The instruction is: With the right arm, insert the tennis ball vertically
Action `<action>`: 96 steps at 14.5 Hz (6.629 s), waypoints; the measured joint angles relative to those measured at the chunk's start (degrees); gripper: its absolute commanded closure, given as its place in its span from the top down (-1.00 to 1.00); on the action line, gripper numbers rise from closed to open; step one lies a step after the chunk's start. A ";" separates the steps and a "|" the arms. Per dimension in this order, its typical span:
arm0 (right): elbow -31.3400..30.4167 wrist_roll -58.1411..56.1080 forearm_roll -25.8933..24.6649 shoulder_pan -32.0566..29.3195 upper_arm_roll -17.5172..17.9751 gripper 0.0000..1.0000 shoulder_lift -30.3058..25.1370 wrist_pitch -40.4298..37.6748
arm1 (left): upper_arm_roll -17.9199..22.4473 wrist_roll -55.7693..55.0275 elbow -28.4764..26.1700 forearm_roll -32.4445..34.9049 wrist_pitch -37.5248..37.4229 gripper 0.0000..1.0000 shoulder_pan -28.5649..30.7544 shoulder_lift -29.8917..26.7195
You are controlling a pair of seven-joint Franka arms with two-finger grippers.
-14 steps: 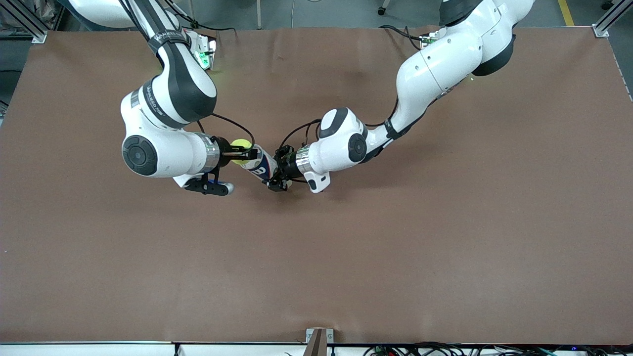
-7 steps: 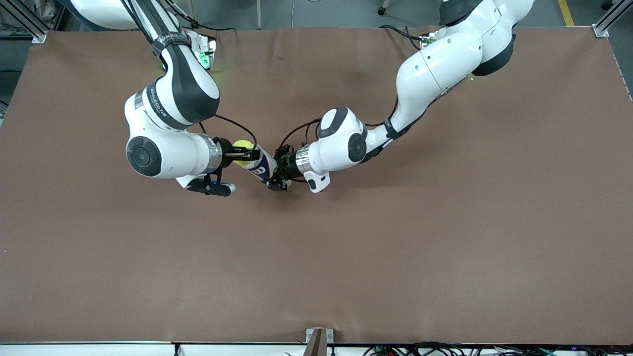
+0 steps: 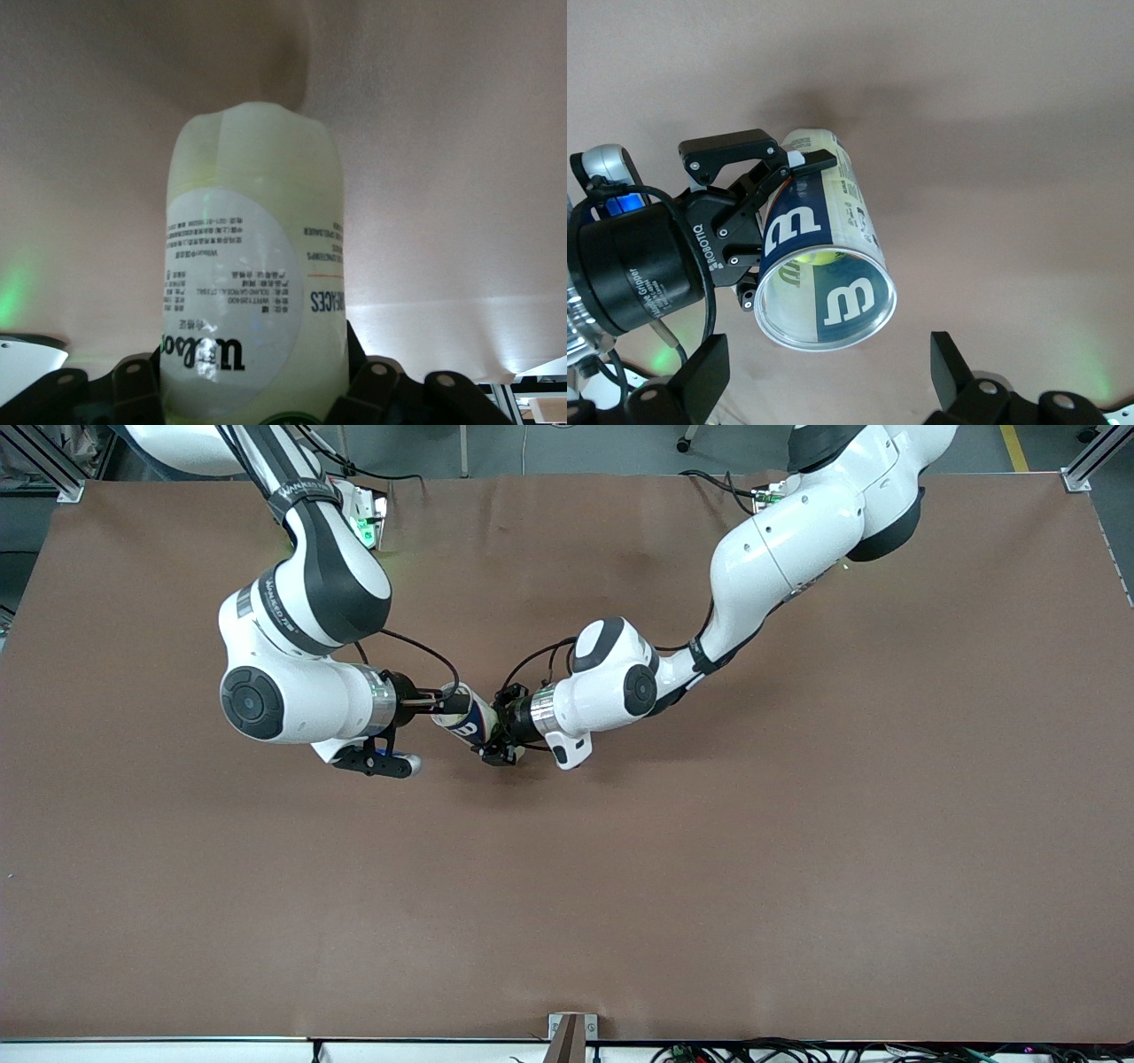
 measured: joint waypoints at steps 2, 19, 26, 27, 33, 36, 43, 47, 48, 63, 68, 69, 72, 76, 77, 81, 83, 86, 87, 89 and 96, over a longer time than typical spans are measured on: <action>1.14 0.00 -0.58 -0.64 -0.74 1.00 -0.48 -3.14 | -1.70 2.17 -1.49 -0.04 -0.02 0.34 2.03 0.00; -9.96 -14.83 -18.99 -12.27 -1.58 1.00 -28.88 -15.30 | -6.51 22.62 -6.31 -11.58 -0.20 0.34 7.21 1.43; -8.43 -24.64 -20.68 -19.28 -1.70 1.00 -29.16 -8.79 | -6.54 23.57 -6.35 -12.73 -1.82 0.34 7.33 3.10; -8.00 -25.25 -21.18 -19.84 -1.70 1.00 -29.07 -7.65 | -6.58 23.74 -6.31 -13.09 -2.03 0.35 7.45 3.15; -6.31 -25.56 -22.52 -21.81 -1.69 1.00 -26.87 -0.25 | -6.57 23.86 -6.30 -13.80 -2.52 0.60 7.82 3.23; -1.97 -25.76 -22.53 -23.28 -1.70 1.00 -24.54 -0.10 | -6.39 23.86 -6.31 -13.90 -2.87 1.00 8.15 3.28; 2.63 -25.82 -22.53 -23.28 -1.29 1.00 -24.05 -0.19 | -5.50 23.87 -6.47 -14.25 -4.06 1.00 9.65 3.60; 3.43 -25.82 -22.53 -23.28 -1.16 1.00 -24.04 -0.19 | -5.49 23.87 -8.47 -14.39 -4.11 1.00 10.51 3.62; 3.62 -25.82 -22.53 -23.28 -1.16 1.00 -24.04 -0.19 | -5.46 23.87 -9.19 -14.41 -4.10 1.00 11.09 3.62; 3.80 -28.52 -26.02 -23.17 -0.70 1.00 -23.60 -8.16 | 0.53 24.87 -13.64 -11.32 -16.95 1.00 21.78 -3.10; 3.80 -29.34 -26.02 -23.16 -0.67 1.00 -23.48 -9.05 | 4.56 24.98 -12.86 3.62 -26.77 1.00 25.45 -7.44; 3.80 -29.36 -26.02 -23.16 -0.67 1.00 -23.48 -9.07 | 4.61 24.98 -12.16 8.19 -30.00 1.00 27.10 -7.85; 3.80 -29.41 -26.02 -23.10 -0.57 1.00 -23.48 -9.08 | 4.40 27.37 -9.78 18.45 -36.31 1.00 32.49 -8.69; 3.81 -29.41 -26.02 -23.10 -0.56 1.00 -23.48 -9.08 | 4.23 41.46 -8.47 27.36 -42.68 1.00 38.43 -11.25; 3.81 -29.41 -26.02 -23.10 -0.56 1.00 -23.48 -9.08 | 4.22 45.50 -8.24 28.78 -43.65 1.00 39.96 -12.14; 3.81 -29.41 -26.02 -23.23 -0.74 1.00 -23.48 -8.79 | 4.21 59.03 -5.16 30.13 -45.88 1.00 45.20 -15.53; 3.81 -29.44 -26.02 -23.33 -0.94 1.00 -23.43 -8.25 | 4.16 64.12 -3.96 30.17 -46.52 1.00 46.64 -17.73; 3.81 -29.47 -25.61 -23.97 -1.09 1.00 -23.30 -7.93 | 4.11 69.49 -3.36 30.18 -50.46 1.00 47.09 -22.89; 3.81 -29.51 -25.37 -24.36 -1.09 1.00 -23.26 -7.93 | 4.06 70.26 -3.36 30.18 -52.18 1.00 47.05 -24.83; 3.81 -29.63 -25.08 -24.75 -1.12 1.00 -23.17 -7.92 | 3.92 71.34 -3.39 30.18 -55.80 1.00 46.81 -28.58; 3.82 -29.66 -24.85 -24.73 -0.91 1.00 -23.08 -8.06 | 16.91 81.17 -3.25 20.89 -63.34 1.00 35.37 -42.98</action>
